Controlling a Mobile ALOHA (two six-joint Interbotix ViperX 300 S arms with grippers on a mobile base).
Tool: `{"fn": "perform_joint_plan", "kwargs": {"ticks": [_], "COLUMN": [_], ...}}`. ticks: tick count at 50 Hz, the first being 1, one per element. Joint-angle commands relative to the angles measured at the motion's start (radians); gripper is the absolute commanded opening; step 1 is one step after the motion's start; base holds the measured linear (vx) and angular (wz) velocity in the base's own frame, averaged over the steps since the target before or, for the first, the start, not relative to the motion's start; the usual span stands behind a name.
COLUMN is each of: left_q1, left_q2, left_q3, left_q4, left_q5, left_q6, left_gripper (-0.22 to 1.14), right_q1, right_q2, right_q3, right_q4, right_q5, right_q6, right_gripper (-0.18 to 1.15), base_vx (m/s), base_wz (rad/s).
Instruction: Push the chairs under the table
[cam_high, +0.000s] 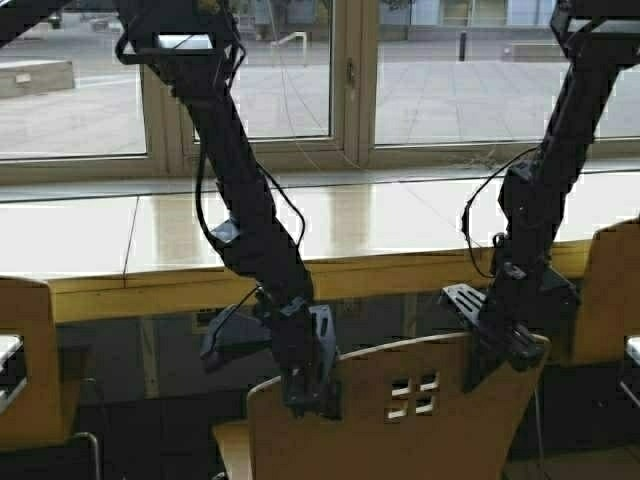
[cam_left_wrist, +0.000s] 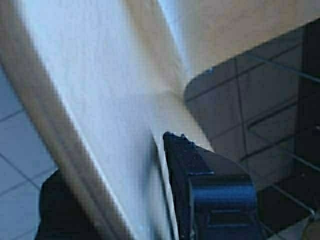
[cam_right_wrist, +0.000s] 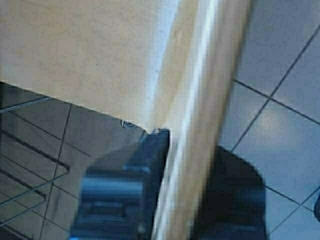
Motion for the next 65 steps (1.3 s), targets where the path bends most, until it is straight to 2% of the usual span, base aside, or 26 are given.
{"fn": "perform_joint_plan", "kwargs": {"ticks": [1, 15, 28, 65], "left_q1": [0.074, 0.124, 0.130, 0.176], "left_q2": [-0.057, -0.058, -0.071, -0.074], "left_q3": [0.000, 0.000, 0.014, 0.018], "left_q4": [0.008, 0.014, 0.017, 0.018], "left_q5": [-0.018, -0.020, -0.021, -0.049], "left_q6": [0.046, 0.049, 0.058, 0.063], "left_gripper": [0.03, 0.03, 0.03, 0.03], "right_q1": [0.014, 0.020, 0.025, 0.040], "right_q2": [-0.003, -0.009, -0.006, 0.035], "right_q3": [0.000, 0.028, 0.031, -0.023], "right_q4": [-0.011, -0.012, -0.012, -0.038], "right_q5": [0.005, -0.002, 0.005, 0.026], "right_q6": [-0.038, -0.038, -0.038, -0.043], "right_gripper": [0.04, 0.04, 0.04, 0.04], "base_vx": [0.11, 0.14, 0.19, 0.23], "base_wz": [0.01, -0.02, 0.02, 0.03]}}
